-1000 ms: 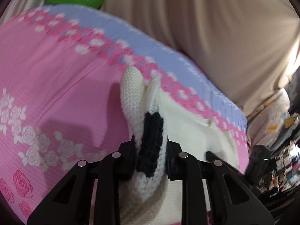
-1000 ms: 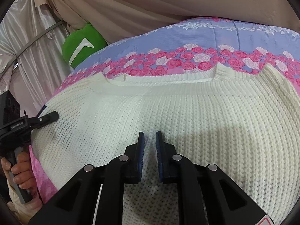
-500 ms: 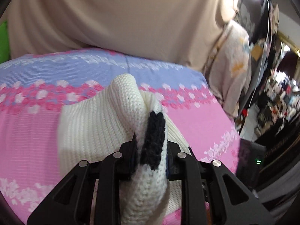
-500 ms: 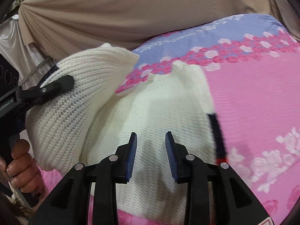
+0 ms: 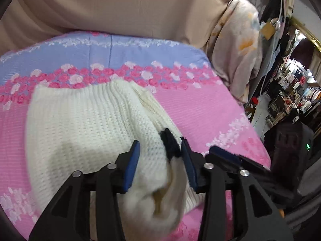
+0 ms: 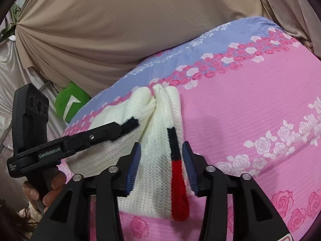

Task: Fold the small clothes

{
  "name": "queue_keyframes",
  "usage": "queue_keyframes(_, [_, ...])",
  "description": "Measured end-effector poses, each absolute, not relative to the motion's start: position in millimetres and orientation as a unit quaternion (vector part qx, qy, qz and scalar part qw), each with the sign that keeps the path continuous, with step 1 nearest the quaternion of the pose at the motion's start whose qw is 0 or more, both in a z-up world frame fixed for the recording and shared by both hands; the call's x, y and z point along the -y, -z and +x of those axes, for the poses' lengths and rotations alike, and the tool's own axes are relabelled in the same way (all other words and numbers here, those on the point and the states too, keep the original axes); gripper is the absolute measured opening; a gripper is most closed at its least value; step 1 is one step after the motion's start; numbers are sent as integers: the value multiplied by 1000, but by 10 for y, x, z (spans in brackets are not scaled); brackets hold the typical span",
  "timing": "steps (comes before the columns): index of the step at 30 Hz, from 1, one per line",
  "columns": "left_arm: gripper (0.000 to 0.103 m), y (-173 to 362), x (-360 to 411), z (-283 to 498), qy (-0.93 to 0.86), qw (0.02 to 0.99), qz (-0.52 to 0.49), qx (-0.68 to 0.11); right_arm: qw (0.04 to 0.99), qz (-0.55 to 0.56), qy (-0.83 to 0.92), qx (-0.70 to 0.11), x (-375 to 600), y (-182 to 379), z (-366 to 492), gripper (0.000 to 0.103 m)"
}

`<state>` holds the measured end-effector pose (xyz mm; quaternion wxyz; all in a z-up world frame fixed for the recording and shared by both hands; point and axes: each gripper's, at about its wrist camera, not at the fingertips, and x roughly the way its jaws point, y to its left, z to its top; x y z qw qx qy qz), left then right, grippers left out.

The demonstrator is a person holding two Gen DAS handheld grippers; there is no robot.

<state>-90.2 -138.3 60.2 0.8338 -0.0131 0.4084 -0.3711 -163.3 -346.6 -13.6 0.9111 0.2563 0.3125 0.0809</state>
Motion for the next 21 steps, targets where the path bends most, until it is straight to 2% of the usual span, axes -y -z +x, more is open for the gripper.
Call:
queue_keyframes(1, [53,-653,1271,-947,365,840,-14,-402,910,258,-95,-309,3453,96,-1592,65])
queue_keyframes(3, [54,-687,1119,-994,358,843,-20,-401,906,262,-123,-309,3412,50,-1476,70])
queue_keyframes(7, [58,-567,754,-1049,325,845,-32,-423,888,283,-150,-331,3329,79,-1228,72])
queue_keyframes(17, [58,-272,188,-1133,284,843,-59,-453,850,289,-192,-396,2845,391,-742,77])
queue_keyframes(18, [58,-265,175,-1122,283,843,-60,-454,852,282,-192,-397,2809,402,-717,75])
queue_keyframes(20, [58,-242,133,-1078,274,843,-68,-459,859,265,-186,-396,2762,367,-685,57])
queue_keyframes(21, [58,-228,133,-1048,275,839,-76,-463,863,258,-183,-393,2777,314,-683,32])
